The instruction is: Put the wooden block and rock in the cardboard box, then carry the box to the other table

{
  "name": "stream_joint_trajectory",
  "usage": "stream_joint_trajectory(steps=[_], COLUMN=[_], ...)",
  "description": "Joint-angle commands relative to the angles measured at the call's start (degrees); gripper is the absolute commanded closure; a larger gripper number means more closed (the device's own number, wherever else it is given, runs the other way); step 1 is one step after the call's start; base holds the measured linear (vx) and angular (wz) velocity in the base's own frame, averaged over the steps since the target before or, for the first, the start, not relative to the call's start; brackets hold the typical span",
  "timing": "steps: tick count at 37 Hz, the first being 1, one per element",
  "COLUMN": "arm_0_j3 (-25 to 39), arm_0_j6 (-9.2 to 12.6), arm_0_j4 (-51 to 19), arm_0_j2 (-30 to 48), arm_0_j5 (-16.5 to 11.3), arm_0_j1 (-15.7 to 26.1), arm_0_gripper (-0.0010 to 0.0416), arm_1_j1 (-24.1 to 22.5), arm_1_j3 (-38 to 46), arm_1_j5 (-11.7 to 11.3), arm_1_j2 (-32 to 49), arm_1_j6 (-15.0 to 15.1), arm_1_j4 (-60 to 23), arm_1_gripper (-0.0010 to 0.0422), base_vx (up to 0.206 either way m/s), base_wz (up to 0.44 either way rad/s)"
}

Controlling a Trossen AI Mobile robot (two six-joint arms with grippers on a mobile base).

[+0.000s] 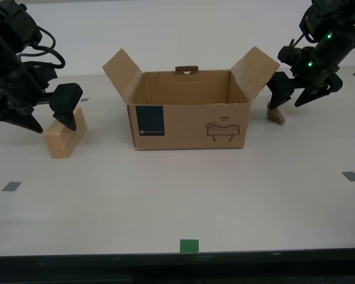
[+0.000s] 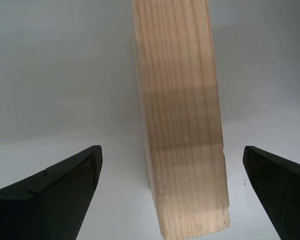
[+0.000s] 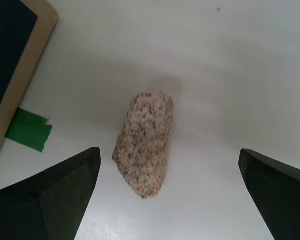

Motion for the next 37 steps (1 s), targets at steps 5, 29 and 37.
stream_joint_trajectory(steps=[5, 29, 37], arm_0_j3=[-1.79, -3.45, -3.45], arm_0_j6=[-0.42, -0.63, -0.61], arm_0_j4=[5.11, 7.41, 7.37], arm_0_j2=[0.02, 0.02, 0.02], arm_0_j5=[0.11, 0.11, 0.11], arm_0_j1=[0.87, 2.05, 2.51], arm_0_gripper=[0.0036, 0.0090, 0.0092], arm_1_j1=[-0.04, -0.33, -0.35], arm_1_j3=[-0.92, -1.97, -1.11], arm_1_j5=[-0.07, -0.11, -0.13], arm_1_j2=[0.00, 0.00, 3.41], arm_1_j6=[-0.46, -3.10, -3.45], arm_1_j4=[0.74, 4.22, 5.22], arm_1_gripper=[0.0028, 0.0028, 0.0028], base_vx=[0.000, 0.000, 0.000], base_wz=[0.000, 0.000, 0.000])
